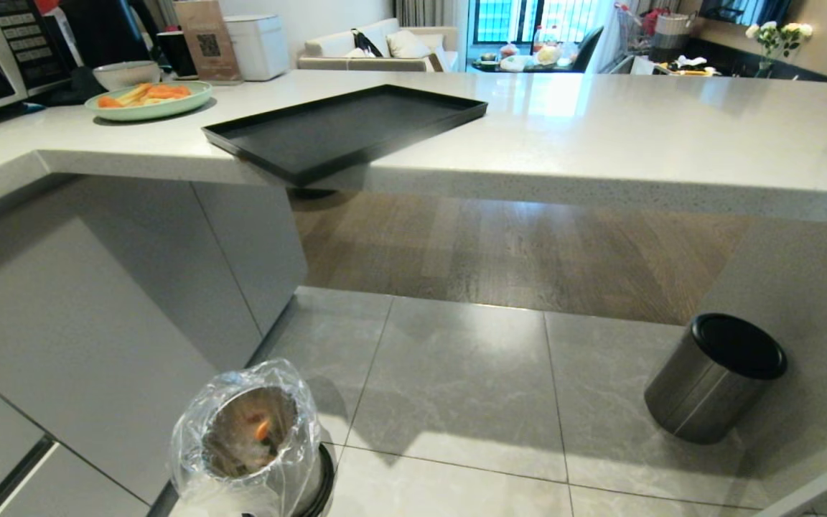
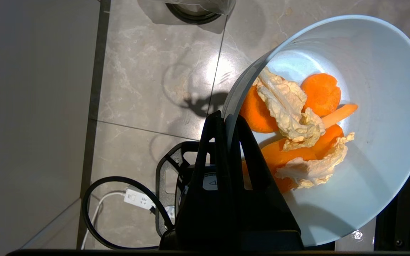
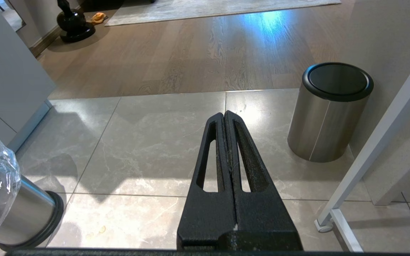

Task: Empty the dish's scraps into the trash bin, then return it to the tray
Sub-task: Move the bowl over the trash can

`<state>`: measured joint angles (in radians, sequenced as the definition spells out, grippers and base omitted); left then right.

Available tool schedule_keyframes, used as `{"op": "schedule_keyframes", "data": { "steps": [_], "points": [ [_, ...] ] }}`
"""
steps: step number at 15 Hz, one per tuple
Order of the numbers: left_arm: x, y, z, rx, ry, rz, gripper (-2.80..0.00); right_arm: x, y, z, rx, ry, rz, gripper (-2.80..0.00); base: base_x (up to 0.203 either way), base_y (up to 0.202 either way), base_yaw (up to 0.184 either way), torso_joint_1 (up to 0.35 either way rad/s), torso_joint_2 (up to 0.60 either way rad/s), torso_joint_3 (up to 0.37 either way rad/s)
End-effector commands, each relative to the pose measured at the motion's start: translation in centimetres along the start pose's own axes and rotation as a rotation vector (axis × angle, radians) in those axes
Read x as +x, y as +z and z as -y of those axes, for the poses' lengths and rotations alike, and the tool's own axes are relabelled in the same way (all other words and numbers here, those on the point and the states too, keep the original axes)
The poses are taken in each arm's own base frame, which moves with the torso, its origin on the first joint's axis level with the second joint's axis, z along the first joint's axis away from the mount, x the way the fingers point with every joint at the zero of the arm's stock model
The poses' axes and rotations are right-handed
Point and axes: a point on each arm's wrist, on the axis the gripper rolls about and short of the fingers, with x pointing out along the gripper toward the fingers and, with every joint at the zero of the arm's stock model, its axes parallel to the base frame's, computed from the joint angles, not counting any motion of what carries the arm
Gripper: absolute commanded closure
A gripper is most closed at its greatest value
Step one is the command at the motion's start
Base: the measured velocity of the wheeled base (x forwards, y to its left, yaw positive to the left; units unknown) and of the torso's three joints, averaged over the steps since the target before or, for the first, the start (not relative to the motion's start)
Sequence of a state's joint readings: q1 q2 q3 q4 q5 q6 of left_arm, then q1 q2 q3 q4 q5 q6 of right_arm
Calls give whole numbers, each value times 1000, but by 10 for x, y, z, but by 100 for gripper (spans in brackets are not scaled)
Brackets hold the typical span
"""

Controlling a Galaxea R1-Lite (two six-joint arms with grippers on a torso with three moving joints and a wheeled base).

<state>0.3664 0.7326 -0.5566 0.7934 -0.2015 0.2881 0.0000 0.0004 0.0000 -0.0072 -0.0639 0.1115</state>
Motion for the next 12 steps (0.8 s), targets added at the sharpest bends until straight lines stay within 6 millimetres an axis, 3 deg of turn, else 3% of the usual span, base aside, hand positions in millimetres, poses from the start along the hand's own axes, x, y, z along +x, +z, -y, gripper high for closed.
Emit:
{"op": "schedule_keyframes", "data": {
  "steps": [1,12],
  "points": [
    [1,-1,0,0,-3,-9,0,0,0,0,0,-1,-1,0,0,0,0,0,0,0],
    [4,-3,0,-9,-3,-22,0,0,0,0,1,0,1,0,0,0,0,0,0,0]
  ]
}}
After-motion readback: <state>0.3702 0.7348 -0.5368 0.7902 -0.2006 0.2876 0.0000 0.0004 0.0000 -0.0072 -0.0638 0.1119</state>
